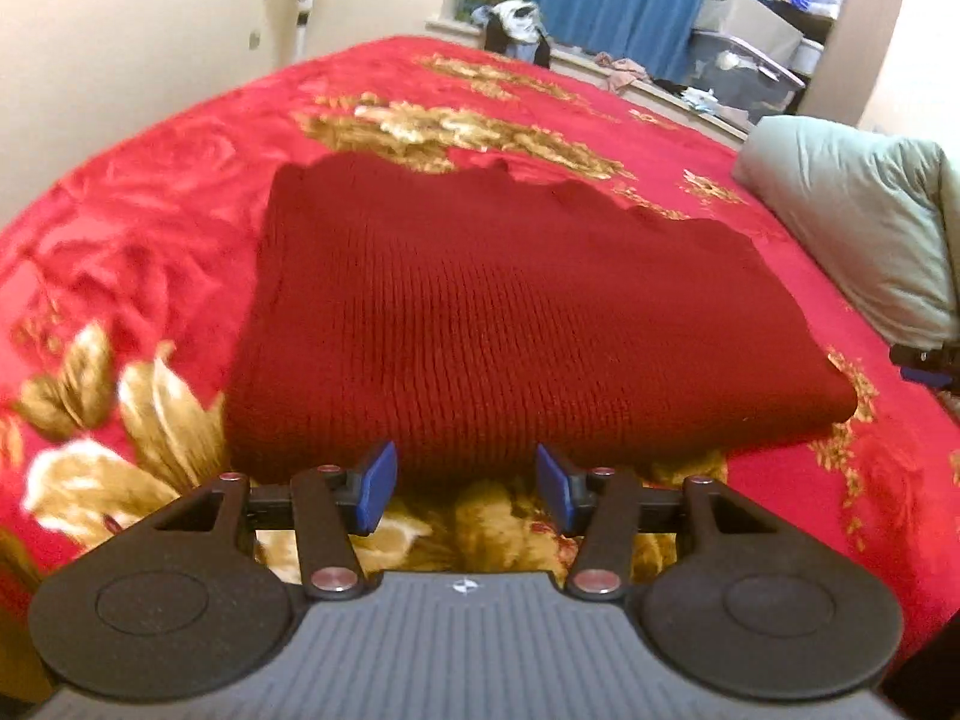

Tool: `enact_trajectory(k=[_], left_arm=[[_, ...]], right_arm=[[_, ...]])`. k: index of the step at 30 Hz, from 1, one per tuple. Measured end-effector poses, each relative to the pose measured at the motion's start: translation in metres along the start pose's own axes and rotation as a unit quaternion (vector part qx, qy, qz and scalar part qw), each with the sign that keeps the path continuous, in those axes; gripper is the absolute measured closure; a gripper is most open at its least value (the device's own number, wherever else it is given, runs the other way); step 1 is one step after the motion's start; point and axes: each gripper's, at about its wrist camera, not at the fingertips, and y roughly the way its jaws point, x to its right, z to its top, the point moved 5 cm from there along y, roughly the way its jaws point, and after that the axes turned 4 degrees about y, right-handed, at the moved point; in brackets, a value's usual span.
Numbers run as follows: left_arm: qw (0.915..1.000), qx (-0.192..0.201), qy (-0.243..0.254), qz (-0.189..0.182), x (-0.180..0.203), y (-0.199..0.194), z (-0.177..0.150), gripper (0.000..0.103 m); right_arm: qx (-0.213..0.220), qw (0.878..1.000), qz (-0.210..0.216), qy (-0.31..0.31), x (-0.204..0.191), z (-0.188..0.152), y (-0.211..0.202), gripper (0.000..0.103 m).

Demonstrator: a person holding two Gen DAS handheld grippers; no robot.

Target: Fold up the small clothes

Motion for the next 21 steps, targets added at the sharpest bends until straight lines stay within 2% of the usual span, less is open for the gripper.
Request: enact_trajectory(k=[2,4,8,13,17,19,21], left_arm=[[0.9998,-0.011,-0.015,-0.001,-0.003,0.007,0.000,0.039],[0.9995,-0.019,-0.026,-0.001,-0.004,0.013,0.000,0.038],[0.9977,-0.032,-0.057,-0.015,-0.007,0.021,-0.001,0.023],[0.9894,-0.067,-0.127,-0.019,-0.020,0.036,-0.013,0.022],[0.9824,-0.062,-0.174,-0.030,-0.035,0.041,-0.010,0.022],[0.9744,-0.051,-0.216,-0.035,-0.046,0.043,-0.008,0.022],[0.9586,-0.040,-0.279,-0.042,-0.061,0.046,-0.007,0.020]], right_arm=[[0.001,1.000,0.002,-0.001,-0.001,0.001,0.001,0.054],[-0.001,1.000,0.003,-0.004,-0.001,0.002,0.004,0.054],[-0.007,1.000,0.004,-0.002,-0.002,0.001,0.007,0.054],[-0.005,1.000,0.008,-0.010,-0.006,0.003,0.007,0.054],[-0.004,1.000,0.004,-0.022,-0.009,0.002,0.009,0.054],[-0.002,1.000,0.004,-0.026,-0.011,0.002,0.010,0.054],[-0.002,1.000,0.004,-0.029,-0.012,0.003,0.010,0.054]])
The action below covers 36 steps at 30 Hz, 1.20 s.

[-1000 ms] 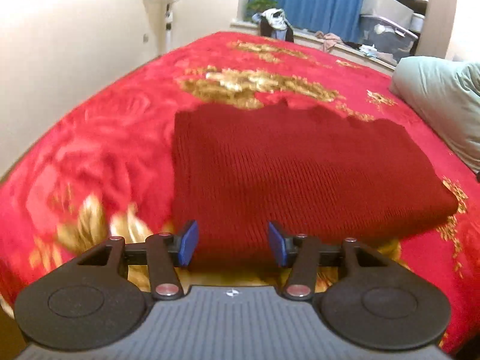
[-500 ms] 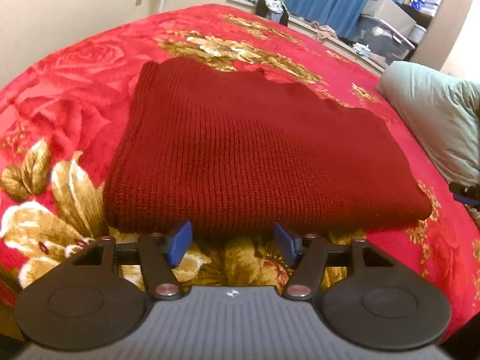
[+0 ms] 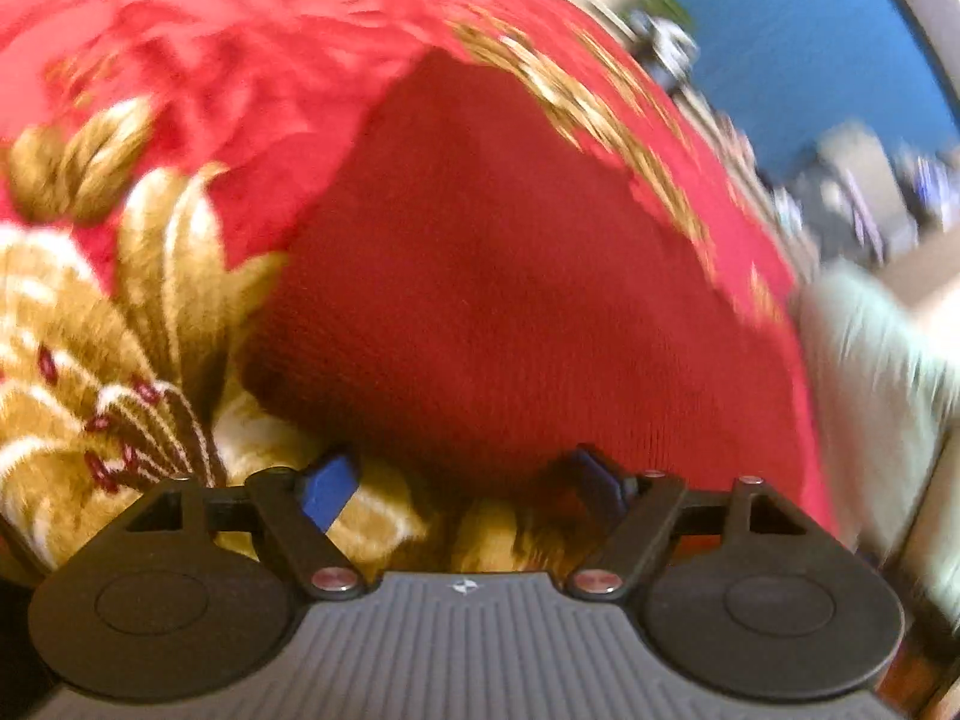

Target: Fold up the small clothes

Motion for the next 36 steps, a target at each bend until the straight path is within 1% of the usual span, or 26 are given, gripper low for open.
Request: enact_trajectory(k=[2,4,7,10,12,13,14,16,18,21,23,25,27,29,31,33,35,36], left_arm=[[0.9985,0.008,-0.054,-0.009,-0.010,0.002,0.005,0.020],[0.9956,0.016,-0.090,-0.018,-0.014,0.003,0.008,0.020],[0.9934,0.031,-0.110,-0.012,-0.014,0.008,0.018,0.020],[0.9909,0.057,-0.121,0.013,-0.009,0.011,0.021,0.020],[0.9903,0.071,-0.109,0.049,0.000,0.012,0.020,0.032],[0.9896,0.082,-0.095,0.069,0.005,0.010,0.021,0.050],[0.9897,0.089,-0.085,0.074,0.008,0.008,0.022,0.073],[0.9896,0.103,-0.064,0.077,0.016,0.000,0.024,0.084],[0.9889,0.117,-0.037,0.083,0.028,-0.013,0.026,0.087],[0.9873,0.140,0.004,0.075,0.049,-0.040,0.029,0.088],[0.9866,0.144,0.025,0.071,0.059,-0.057,0.028,0.088],[0.9869,0.139,0.036,0.073,0.064,-0.078,0.022,0.088],[0.9869,0.129,0.038,0.090,0.063,-0.099,0.017,0.088],[0.9851,0.127,0.041,0.108,0.059,-0.121,0.019,0.088],[0.9799,0.132,0.061,0.137,0.057,-0.142,0.025,0.088],[0.9754,0.129,0.070,0.164,0.051,-0.149,0.039,0.088],[0.9668,0.129,0.098,0.198,0.054,-0.149,0.053,0.088],[0.9617,0.128,0.122,0.209,0.062,-0.146,0.058,0.088]], right_arm=[[-0.002,1.000,-0.001,-0.001,-0.001,0.000,0.002,0.054],[-0.004,1.000,-0.004,-0.002,-0.001,-0.002,0.003,0.054],[-0.006,1.000,-0.005,-0.009,-0.003,-0.002,0.004,0.054],[-0.005,1.000,-0.009,-0.018,-0.003,-0.003,0.005,0.054],[-0.005,1.000,-0.011,-0.019,-0.003,-0.003,0.005,0.054],[-0.005,1.000,-0.012,-0.019,-0.002,-0.004,0.005,0.054],[-0.007,1.000,-0.014,-0.019,-0.001,-0.004,0.006,0.054],[-0.007,1.000,-0.016,-0.021,-0.001,-0.005,0.007,0.054],[-0.007,1.000,-0.017,-0.022,-0.001,-0.005,0.006,0.054],[-0.005,1.000,-0.021,-0.022,-0.001,-0.006,0.005,0.054],[-0.003,1.000,-0.023,-0.020,-0.002,-0.005,0.005,0.054],[-0.003,1.000,-0.024,-0.017,-0.002,-0.006,0.003,0.054],[0.000,1.000,-0.022,-0.012,-0.003,-0.004,0.000,0.054],[0.007,1.000,-0.018,-0.010,-0.003,-0.002,-0.005,0.054],[0.015,1.000,-0.014,-0.012,-0.004,0.001,-0.010,0.054],[0.023,1.000,-0.012,-0.011,-0.004,0.004,-0.015,0.054],[0.029,1.000,-0.010,-0.008,-0.002,0.009,-0.017,0.054],[0.031,0.999,-0.008,-0.004,-0.001,0.012,-0.017,0.054]])
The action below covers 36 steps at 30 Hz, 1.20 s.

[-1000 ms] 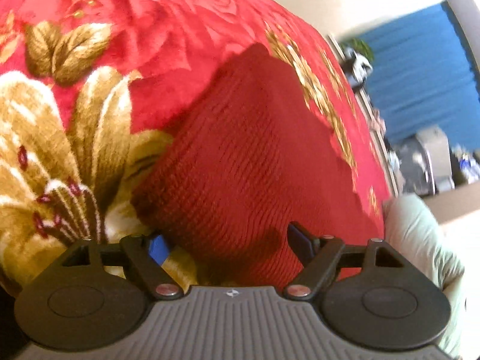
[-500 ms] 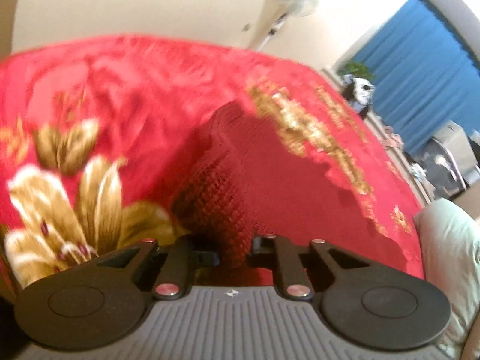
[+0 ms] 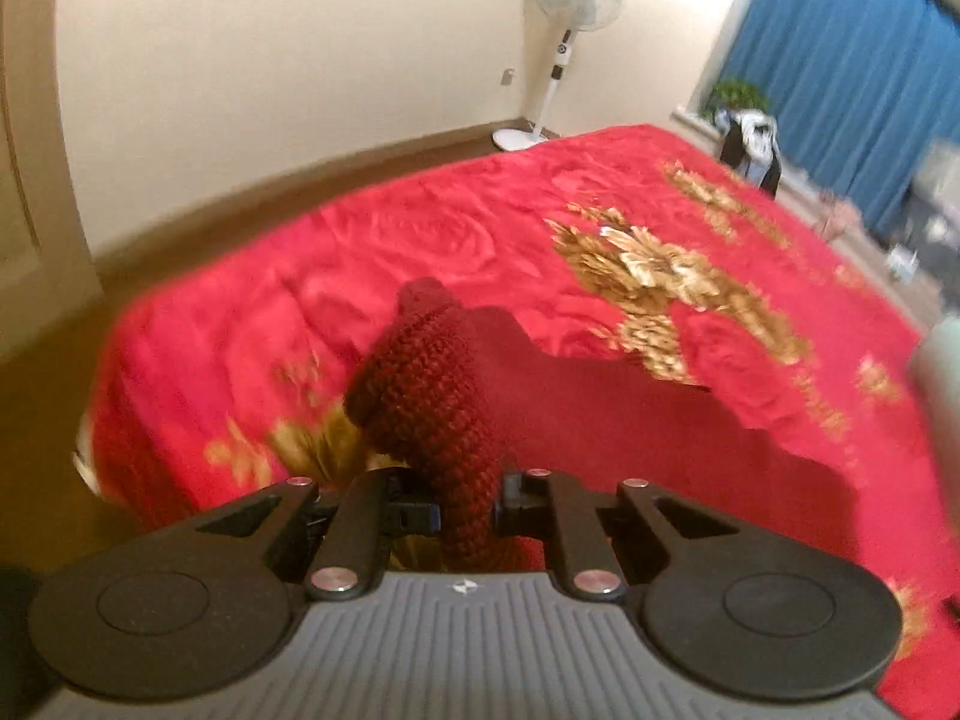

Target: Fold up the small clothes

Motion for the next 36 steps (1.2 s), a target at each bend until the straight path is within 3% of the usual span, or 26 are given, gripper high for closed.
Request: enact_trajectory(k=[3,5,7,10,12,13,14,15,16,18,19,22,26,30,31,33,35,36], left_arm=[[0.9930,0.057,0.103,0.002,0.057,-0.009,0.009,0.088],[0.9775,0.105,0.182,-0.021,0.115,-0.019,0.002,0.088],[0.9570,0.126,0.253,-0.064,0.175,-0.024,-0.021,0.088],[0.9130,0.117,0.363,-0.145,0.259,-0.021,-0.082,0.088],[0.8740,0.081,0.439,-0.193,0.299,-0.010,-0.135,0.088],[0.8470,0.043,0.483,-0.218,0.316,-0.001,-0.165,0.085],[0.8304,0.009,0.504,-0.236,0.323,0.007,-0.185,0.076],[0.8200,-0.023,0.512,-0.254,0.327,0.012,-0.201,0.073],[0.8178,-0.024,0.511,-0.263,0.325,0.010,-0.205,0.068],[0.8160,0.005,0.504,-0.284,0.316,-0.005,-0.196,0.053],[0.8189,0.005,0.489,-0.300,0.307,-0.010,-0.187,0.043],[0.8455,0.005,0.424,-0.325,0.270,-0.020,-0.150,0.036],[0.8820,0.014,0.372,-0.289,0.222,-0.012,-0.102,0.033],[0.9175,-0.019,0.307,-0.252,0.177,0.021,-0.070,0.021],[0.9234,-0.045,0.282,-0.257,0.167,0.031,-0.064,0.021],[0.9290,-0.097,0.227,-0.276,0.154,0.051,-0.056,0.021],[0.9297,-0.140,0.176,-0.292,0.143,0.072,-0.060,0.025],[0.9259,-0.163,0.162,-0.300,0.139,0.083,-0.068,0.028]], right_arm=[[0.007,1.000,0.004,0.015,0.004,0.008,0.001,0.054],[0.010,1.000,0.005,0.025,0.009,0.011,0.002,0.054],[0.009,0.999,0.003,0.033,0.013,0.012,0.006,0.054],[0.009,0.999,0.002,0.050,0.021,0.014,0.010,0.054],[0.008,0.998,0.002,0.066,0.027,0.015,0.012,0.054],[0.008,0.997,0.002,0.076,0.030,0.015,0.013,0.054],[0.007,0.997,0.003,0.083,0.032,0.016,0.015,0.054],[0.005,0.996,0.004,0.089,0.034,0.015,0.016,0.054],[0.003,0.996,0.008,0.094,0.034,0.015,0.017,0.054],[-0.003,0.995,0.025,0.100,0.031,0.011,0.019,0.054],[-0.007,0.994,0.037,0.101,0.027,0.009,0.020,0.054],[-0.032,0.990,0.097,0.100,0.009,0.001,0.024,0.050],[-0.103,0.971,0.184,0.117,-0.016,-0.016,0.039,0.042],[-0.167,0.968,0.179,0.059,-0.038,-0.046,0.050,0.044],[-0.173,0.967,0.182,0.048,-0.042,-0.051,0.048,0.048],[-0.177,0.963,0.199,0.033,-0.049,-0.056,0.041,0.079],[-0.161,0.964,0.212,0.012,-0.055,-0.056,0.027,0.084],[-0.153,0.965,0.212,0.003,-0.055,-0.057,0.021,0.086]])
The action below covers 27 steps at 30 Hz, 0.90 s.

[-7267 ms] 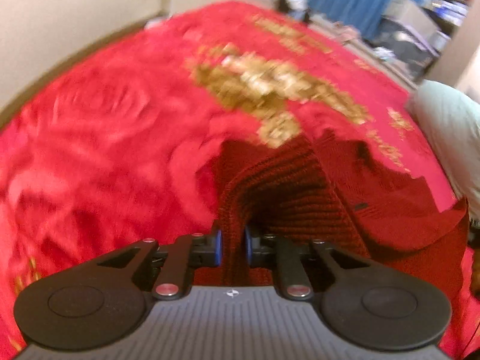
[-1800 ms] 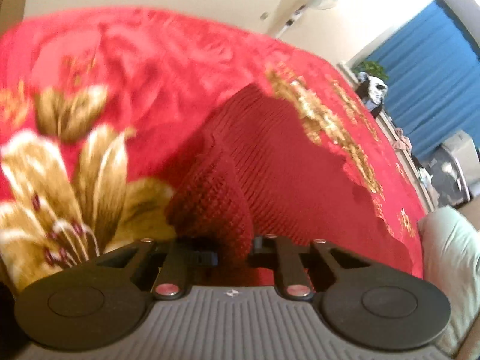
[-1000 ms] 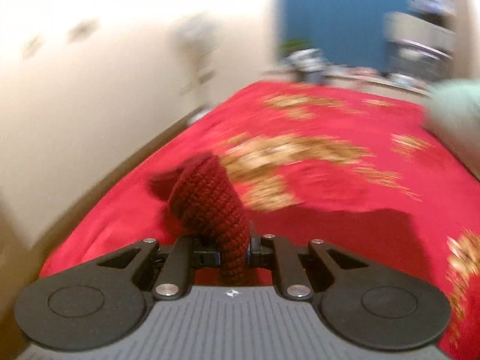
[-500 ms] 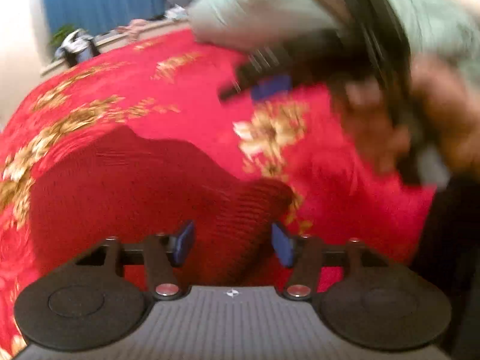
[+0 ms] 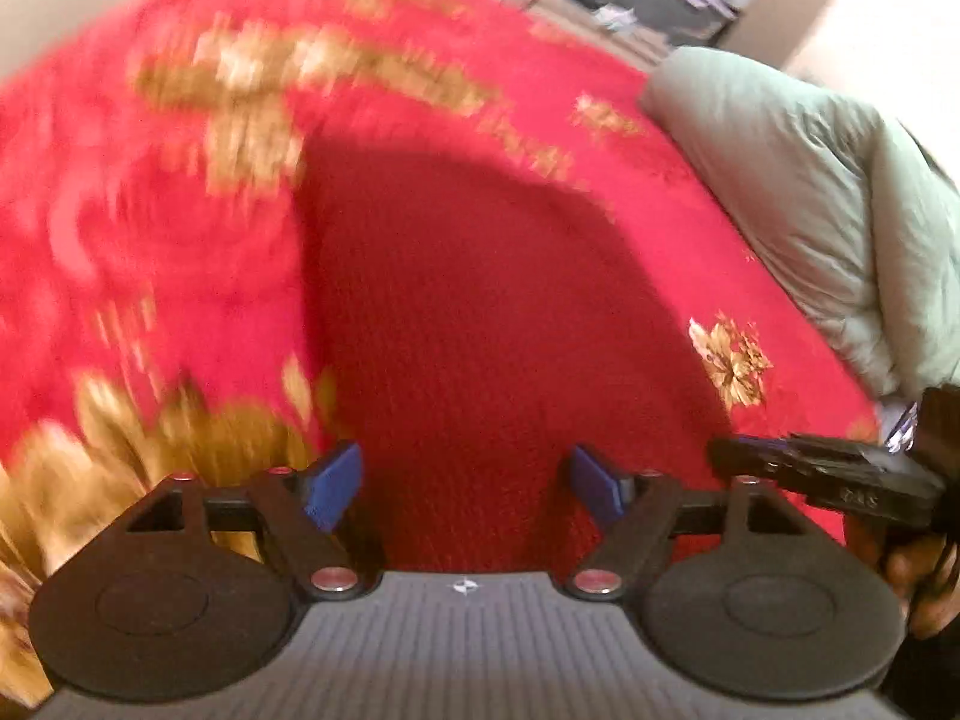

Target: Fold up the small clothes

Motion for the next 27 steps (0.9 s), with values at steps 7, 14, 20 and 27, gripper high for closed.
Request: enact_trajectory(k=[7,14,20,27], left_arm=[[0.9966,-0.057,0.058,0.010,0.001,0.018,-0.013,0.027],[0.9989,-0.035,0.002,-0.031,-0.024,0.006,0.037,0.018],[0.9915,-0.050,-0.098,-0.070,-0.068,0.044,0.073,0.015],[0.9876,-0.072,-0.093,-0.105,-0.061,0.087,0.079,0.007]], right_arm=[[-0.046,0.997,-0.055,-0.030,0.008,-0.033,0.003,0.085],[0.040,0.995,-0.021,0.089,0.036,-0.003,-0.020,0.031],[0.011,0.975,-0.060,0.213,0.084,-0.001,0.016,0.030],[0.006,0.979,-0.011,0.203,0.071,0.011,0.044,0.032]])
